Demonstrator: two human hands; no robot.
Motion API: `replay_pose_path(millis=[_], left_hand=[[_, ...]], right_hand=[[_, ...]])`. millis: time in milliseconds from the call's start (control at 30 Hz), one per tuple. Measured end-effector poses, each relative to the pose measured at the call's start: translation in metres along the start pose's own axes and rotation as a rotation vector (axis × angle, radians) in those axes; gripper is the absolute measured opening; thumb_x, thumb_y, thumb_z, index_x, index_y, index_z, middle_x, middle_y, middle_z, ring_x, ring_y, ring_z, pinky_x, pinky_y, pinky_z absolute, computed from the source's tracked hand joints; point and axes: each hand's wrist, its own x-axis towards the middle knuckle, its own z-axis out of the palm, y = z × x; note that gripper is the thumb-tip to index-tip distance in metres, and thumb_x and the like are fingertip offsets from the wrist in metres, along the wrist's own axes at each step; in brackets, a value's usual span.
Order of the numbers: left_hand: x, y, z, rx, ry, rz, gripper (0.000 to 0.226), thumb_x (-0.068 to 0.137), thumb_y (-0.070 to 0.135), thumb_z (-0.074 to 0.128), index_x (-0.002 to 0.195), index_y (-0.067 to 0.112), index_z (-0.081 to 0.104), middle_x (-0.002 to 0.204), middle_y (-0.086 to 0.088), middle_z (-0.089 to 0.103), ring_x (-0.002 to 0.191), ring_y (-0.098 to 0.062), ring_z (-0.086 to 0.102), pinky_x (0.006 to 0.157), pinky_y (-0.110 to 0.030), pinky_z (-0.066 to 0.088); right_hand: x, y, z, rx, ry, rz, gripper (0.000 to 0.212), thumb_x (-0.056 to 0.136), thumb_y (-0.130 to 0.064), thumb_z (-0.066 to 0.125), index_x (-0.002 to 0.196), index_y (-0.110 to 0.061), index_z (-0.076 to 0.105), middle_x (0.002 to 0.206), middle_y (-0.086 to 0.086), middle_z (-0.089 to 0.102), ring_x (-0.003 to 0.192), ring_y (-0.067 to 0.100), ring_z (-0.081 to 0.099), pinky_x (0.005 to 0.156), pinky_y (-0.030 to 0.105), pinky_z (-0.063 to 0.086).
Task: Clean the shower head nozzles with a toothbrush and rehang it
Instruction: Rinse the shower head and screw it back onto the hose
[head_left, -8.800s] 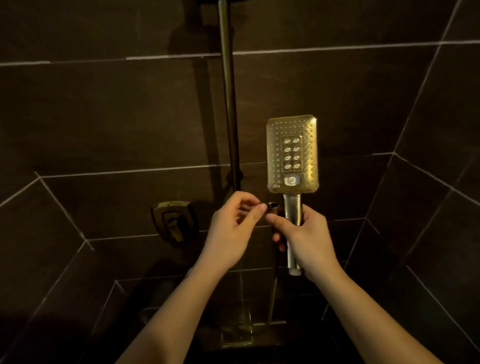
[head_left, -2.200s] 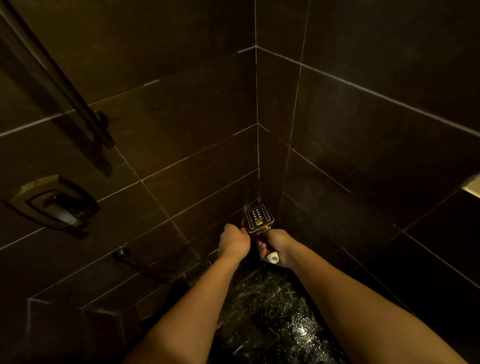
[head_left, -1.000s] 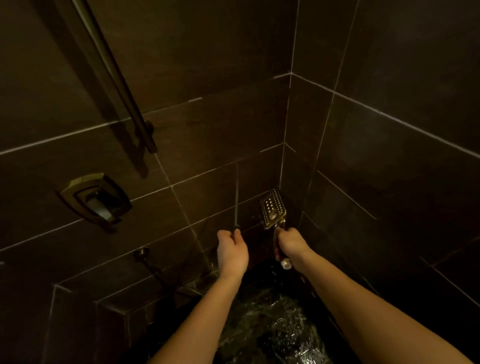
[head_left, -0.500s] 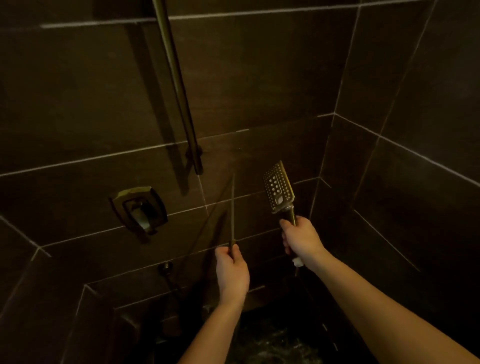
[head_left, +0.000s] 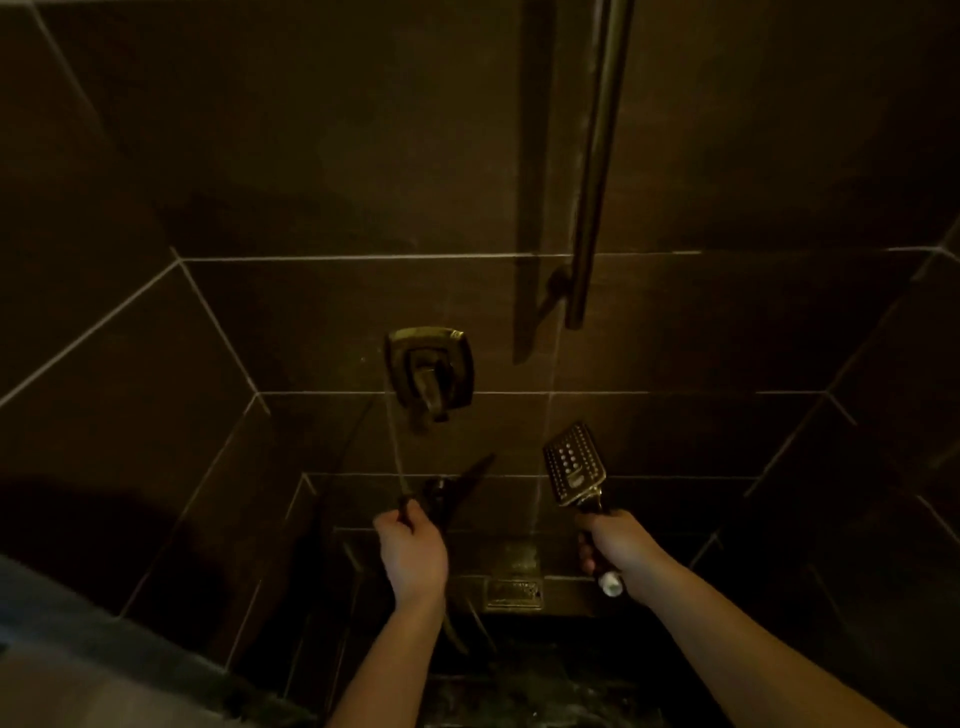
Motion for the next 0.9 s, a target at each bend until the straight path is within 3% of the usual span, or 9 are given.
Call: replay_pose_path(millis=[67, 167, 300, 400, 467, 600, 700, 800, 900], left_hand=[[0.020, -0.003, -0.013, -0.057, 0.044, -0.073, 0.030, 0.106, 0.030, 0.043, 0.131, 0.013, 0.044, 0.110, -0.013, 0.065, 0.090, -0.025, 0.066, 0.076, -0.039, 0.055], [0.048, -0.006, -0.033, -0.122, 0.120, -0.124, 0.037, 0.105, 0.034, 0.043, 0.134, 0.013, 0.044, 0.117, -0.017, 0.063, 0.094, -0.031, 0.066, 0.077, -0.044, 0.055], [0.073, -0.015, -0.055, -0.217, 0.218, -0.211, 0.040, 0.103, 0.038, 0.042, 0.133, 0.012, 0.047, 0.124, -0.024, 0.063, 0.105, -0.045, 0.066, 0.087, -0.057, 0.055], [0.080, -0.025, -0.064, -0.250, 0.241, -0.232, 0.045, 0.104, 0.034, 0.042, 0.136, 0.003, 0.048, 0.096, -0.023, 0.065, 0.073, -0.037, 0.067, 0.066, -0.053, 0.058], [0.081, -0.031, -0.066, -0.215, 0.222, -0.245, 0.048, 0.105, 0.034, 0.042, 0.135, -0.001, 0.049, 0.075, -0.009, 0.056, 0.054, -0.021, 0.056, 0.055, -0.049, 0.057], [0.090, -0.039, -0.071, -0.162, 0.231, -0.231, 0.043, 0.104, 0.034, 0.043, 0.129, 0.000, 0.051, 0.075, -0.013, 0.059, 0.058, -0.026, 0.061, 0.057, -0.056, 0.055], [0.105, -0.039, -0.076, -0.032, 0.305, -0.214, 0.037, 0.104, 0.032, 0.044, 0.120, -0.001, 0.050, 0.075, -0.009, 0.058, 0.059, -0.022, 0.058, 0.049, -0.035, 0.042], [0.119, -0.035, -0.078, 0.090, 0.353, -0.211, 0.032, 0.103, 0.033, 0.044, 0.118, 0.005, 0.048, 0.096, -0.017, 0.066, 0.076, -0.028, 0.064, 0.057, -0.035, 0.044], [0.134, -0.030, -0.075, 0.125, 0.324, -0.261, 0.034, 0.101, 0.029, 0.046, 0.116, 0.000, 0.055, 0.089, -0.016, 0.067, 0.068, -0.026, 0.062, 0.054, -0.036, 0.050]], right_hand=[[0.013, -0.006, 0.022, 0.029, -0.031, 0.064, 0.011, 0.092, -0.011, 0.061, 0.085, -0.003, 0.060, 0.055, 0.008, 0.054, 0.042, 0.018, 0.050, 0.040, 0.026, 0.041], [0.034, -0.022, 0.058, 0.298, -0.112, 0.184, 0.008, 0.094, -0.010, 0.060, 0.096, -0.003, 0.059, 0.064, 0.010, 0.057, 0.041, 0.015, 0.051, 0.036, 0.023, 0.043], [0.053, -0.047, 0.112, 0.727, -0.173, 0.296, 0.007, 0.098, -0.010, 0.054, 0.102, -0.004, 0.056, 0.095, 0.019, 0.065, 0.041, 0.010, 0.056, 0.036, 0.019, 0.049], [0.075, -0.064, 0.150, 0.986, -0.192, 0.316, 0.017, 0.097, -0.011, 0.055, 0.111, -0.002, 0.057, 0.093, 0.018, 0.064, 0.041, 0.014, 0.063, 0.039, 0.022, 0.053], [0.093, -0.073, 0.169, 1.098, -0.193, 0.329, 0.023, 0.094, -0.011, 0.060, 0.115, -0.002, 0.059, 0.085, 0.014, 0.064, 0.054, 0.014, 0.066, 0.047, 0.023, 0.057], [0.125, -0.084, 0.195, 1.023, -0.206, 0.306, 0.020, 0.093, -0.011, 0.061, 0.113, -0.006, 0.060, 0.083, 0.007, 0.062, 0.066, 0.013, 0.061, 0.054, 0.025, 0.059], [0.147, -0.083, 0.209, 0.943, -0.168, 0.295, 0.022, 0.095, -0.016, 0.061, 0.116, -0.009, 0.061, 0.093, 0.009, 0.063, 0.078, 0.018, 0.063, 0.070, 0.031, 0.056], [0.155, -0.084, 0.219, 0.945, -0.188, 0.279, 0.012, 0.095, -0.020, 0.058, 0.100, -0.010, 0.061, 0.089, 0.006, 0.061, 0.077, 0.017, 0.061, 0.071, 0.030, 0.053], [0.161, -0.095, 0.227, 0.964, -0.203, 0.260, 0.012, 0.095, -0.023, 0.058, 0.098, -0.012, 0.061, 0.091, 0.006, 0.063, 0.084, 0.018, 0.062, 0.073, 0.029, 0.053]])
